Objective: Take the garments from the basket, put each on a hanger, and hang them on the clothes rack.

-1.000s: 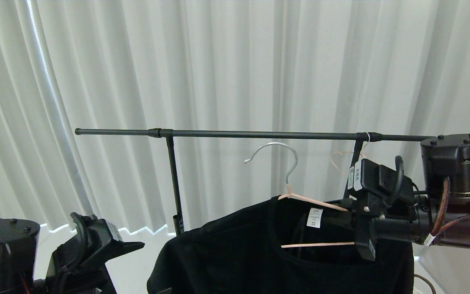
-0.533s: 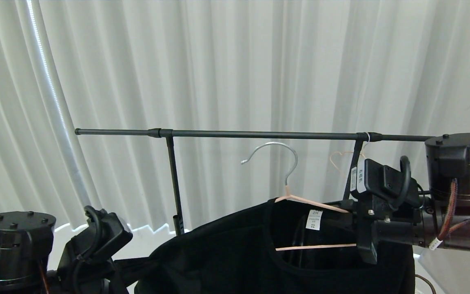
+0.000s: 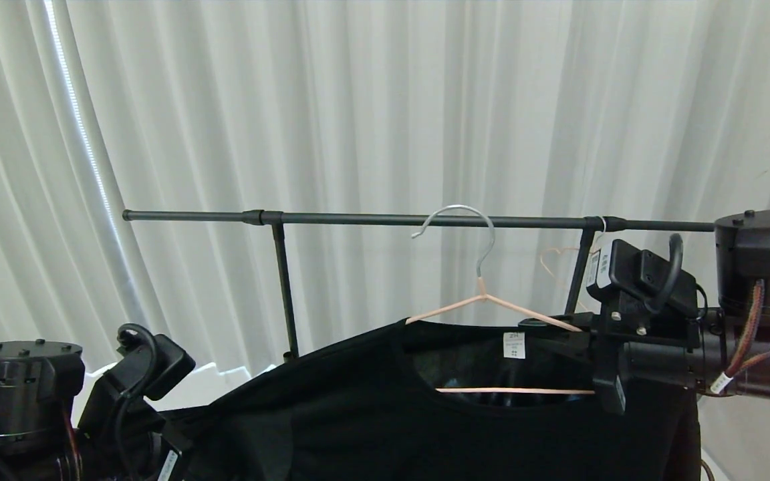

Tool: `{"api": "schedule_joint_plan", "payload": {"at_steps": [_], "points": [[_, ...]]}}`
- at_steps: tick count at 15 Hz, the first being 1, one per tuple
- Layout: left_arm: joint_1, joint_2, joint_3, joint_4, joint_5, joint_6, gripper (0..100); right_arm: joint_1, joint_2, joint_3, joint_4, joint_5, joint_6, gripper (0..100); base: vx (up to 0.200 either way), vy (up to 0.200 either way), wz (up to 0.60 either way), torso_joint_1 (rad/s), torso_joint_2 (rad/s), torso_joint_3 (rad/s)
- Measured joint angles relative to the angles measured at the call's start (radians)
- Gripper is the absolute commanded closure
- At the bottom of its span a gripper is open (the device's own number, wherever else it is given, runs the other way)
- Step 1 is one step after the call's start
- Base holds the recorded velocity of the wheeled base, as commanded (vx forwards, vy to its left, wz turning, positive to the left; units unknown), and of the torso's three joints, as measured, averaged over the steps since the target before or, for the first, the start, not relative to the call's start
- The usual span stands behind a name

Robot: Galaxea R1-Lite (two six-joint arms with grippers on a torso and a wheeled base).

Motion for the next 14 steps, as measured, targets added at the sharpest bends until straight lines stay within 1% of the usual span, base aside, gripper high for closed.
{"api": "schedule_joint_plan", "payload": {"at_steps": [2, 3, 5, 7, 9, 10, 12, 14], "points": [[-0.012, -0.019, -0.001, 0.000, 0.000, 0.000, 100, -0.010, -0.001, 0.000, 0.000, -0.009, 0.001, 100, 0.000, 0.000, 0.00, 0.000, 0.00, 0.000], [-0.019, -0.029, -0.001, 0.000, 0.000, -0.001, 0, -0.013, -0.001, 0.000, 0.000, -0.016, 0.002, 100, 0.000, 0.000, 0.00, 0.000, 0.00, 0.000], [-0.023, -0.041, -0.002, 0.001, -0.003, -0.003, 0, -0.013, -0.002, 0.001, 0.000, -0.022, 0.002, 100, 0.000, 0.000, 0.00, 0.000, 0.00, 0.000], [-0.024, -0.055, -0.003, 0.001, -0.033, -0.013, 0, -0.027, -0.002, 0.003, 0.001, -0.035, 0.002, 100, 0.000, 0.000, 0.00, 0.000, 0.00, 0.000], [-0.024, -0.084, -0.011, 0.001, -0.110, -0.075, 0, -0.064, -0.002, 0.012, 0.001, -0.056, 0.002, 100, 0.000, 0.000, 0.00, 0.000, 0.00, 0.000], [-0.024, -0.101, -0.025, 0.001, -0.131, -0.106, 0, -0.088, -0.002, 0.022, 0.002, -0.073, 0.002, 100, 0.000, 0.000, 0.00, 0.000, 0.00, 0.000], [-0.032, -0.128, -0.065, 0.000, -0.136, -0.170, 0, -0.129, -0.005, 0.049, 0.005, -0.127, 0.004, 100, 0.000, 0.000, 0.00, 0.000, 0.00, 0.000], [-0.048, -0.142, -0.135, 0.000, -0.112, -0.260, 0, -0.150, -0.006, 0.080, 0.005, -0.199, 0.044, 100, 0.000, 0.000, 0.00, 0.000, 0.00, 0.000]]}}
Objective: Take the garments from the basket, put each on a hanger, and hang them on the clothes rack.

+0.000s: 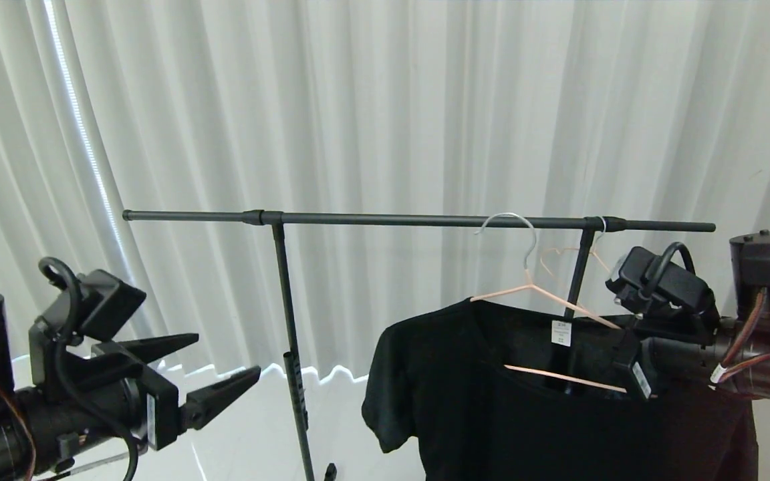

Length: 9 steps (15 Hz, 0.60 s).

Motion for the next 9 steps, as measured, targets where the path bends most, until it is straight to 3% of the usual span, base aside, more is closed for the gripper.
{"api": "schedule_joint_plan", "payload": {"at_steps": [2, 5, 7, 9], "points": [[-0.050, -0.006, -0.057, 0.000, 0.154, -0.068, 0, -0.006, 0.001, 0.016, 0.000, -0.107, 0.084, 100, 0.000, 0.000, 0.00, 0.000, 0.00, 0.000], [-0.121, 0.005, -0.074, 0.002, 0.400, -0.077, 0, -0.009, 0.003, 0.023, 0.017, -0.196, 0.172, 100, 0.000, 0.000, 0.00, 0.000, 0.00, 0.000], [-0.137, 0.020, -0.074, 0.002, 0.467, -0.052, 0, -0.010, 0.004, 0.023, 0.077, -0.244, 0.192, 100, 0.000, 0.000, 0.00, 0.000, 0.00, 0.000], [-0.139, 0.028, -0.072, 0.002, 0.472, -0.012, 0, -0.010, 0.005, 0.023, 0.109, -0.286, 0.201, 100, 0.000, 0.000, 0.00, 0.000, 0.00, 0.000]]}}
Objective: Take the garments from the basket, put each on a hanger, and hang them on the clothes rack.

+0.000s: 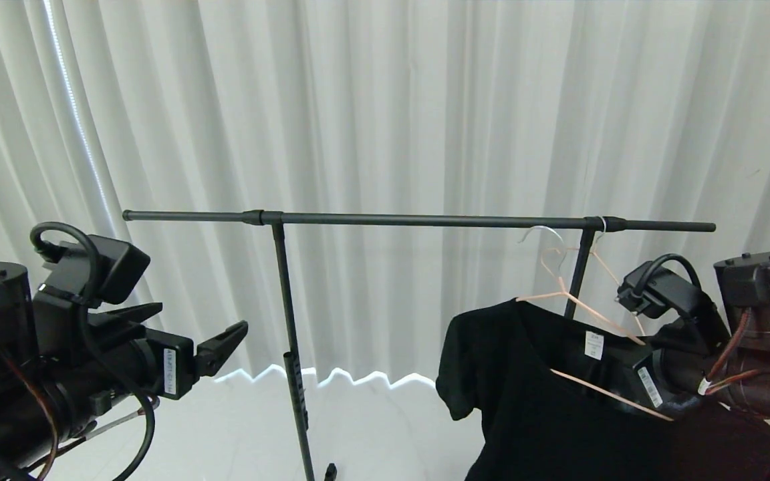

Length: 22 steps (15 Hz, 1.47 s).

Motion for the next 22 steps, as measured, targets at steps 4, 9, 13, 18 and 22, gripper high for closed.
{"api": "schedule_joint_plan", "payload": {"at_steps": [4, 9, 13, 18, 22], "points": [[0.013, 0.003, 0.013, -0.002, -0.025, 0.098, 0, -0.005, -0.002, -0.001, 0.037, -0.051, 0.003, 100, 0.000, 0.000, 0.00, 0.000, 0.00, 0.000], [0.105, 0.004, 0.014, -0.002, -0.170, 0.222, 0, -0.019, -0.024, -0.001, 0.054, -0.075, 0.003, 100, 0.000, 0.000, 0.00, 0.000, 0.00, 0.000], [0.150, 0.005, 0.030, -0.003, -0.171, 0.238, 0, -0.030, -0.040, -0.005, 0.072, -0.137, 0.003, 100, 0.000, 0.000, 0.00, 0.000, 0.00, 0.000], [0.197, 0.001, 0.096, -0.084, -0.167, 0.327, 0, -0.042, -0.074, -0.007, 0.164, -0.168, 0.003, 100, 0.000, 0.000, 0.00, 0.000, 0.00, 0.000], [0.204, -0.001, 0.123, -0.101, -0.169, 0.328, 0, -0.042, -0.089, -0.006, 0.188, -0.171, 0.003, 100, 0.000, 0.000, 0.00, 0.000, 0.00, 0.000]]}}
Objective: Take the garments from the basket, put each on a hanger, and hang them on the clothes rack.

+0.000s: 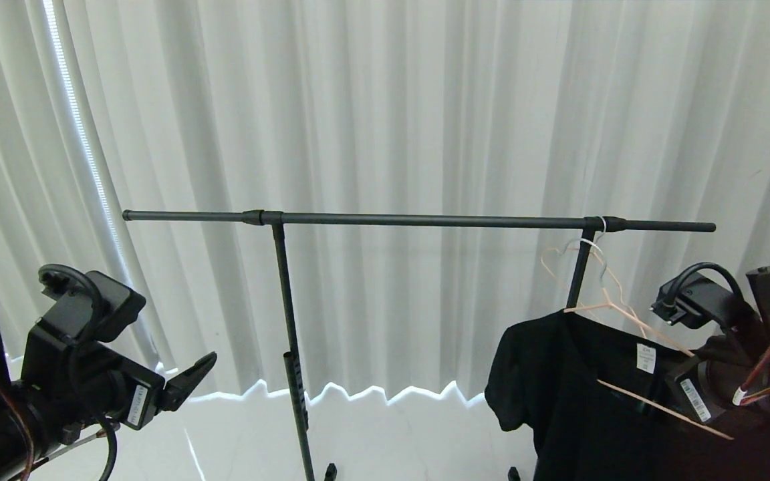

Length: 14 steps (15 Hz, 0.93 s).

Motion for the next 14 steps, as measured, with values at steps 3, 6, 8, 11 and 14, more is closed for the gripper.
{"api": "schedule_joint_plan", "payload": {"at_steps": [3, 6, 8, 11, 14], "points": [[0.001, 0.000, -0.001, 0.000, -0.001, -0.004, 0, -0.006, -0.001, 0.000, 0.013, -0.001, 0.000, 100, 0.000, 0.000, 0.00, 0.000, 0.00, 0.000], [-0.001, -0.001, -0.001, 0.000, -0.002, -0.007, 0, -0.038, 0.004, 0.002, 0.011, -0.004, 0.002, 100, 0.000, 0.000, 0.00, 0.000, 0.00, 0.000], [-0.003, -0.002, -0.004, 0.000, -0.001, -0.007, 0, -0.052, 0.018, 0.003, -0.001, -0.024, 0.002, 100, 0.000, 0.000, 0.00, 0.000, 0.00, 0.000], [-0.005, -0.003, -0.006, -0.001, -0.002, -0.006, 0, -0.054, 0.064, -0.001, -0.138, -0.035, 0.013, 100, 0.200, 0.000, 0.00, -0.003, 0.00, 0.002], [-0.006, -0.004, -0.008, -0.001, -0.004, -0.007, 0, -0.053, 0.116, -0.012, -0.222, -0.036, 0.015, 100, 0.200, 0.000, 0.00, 0.002, 0.00, 0.005]]}}
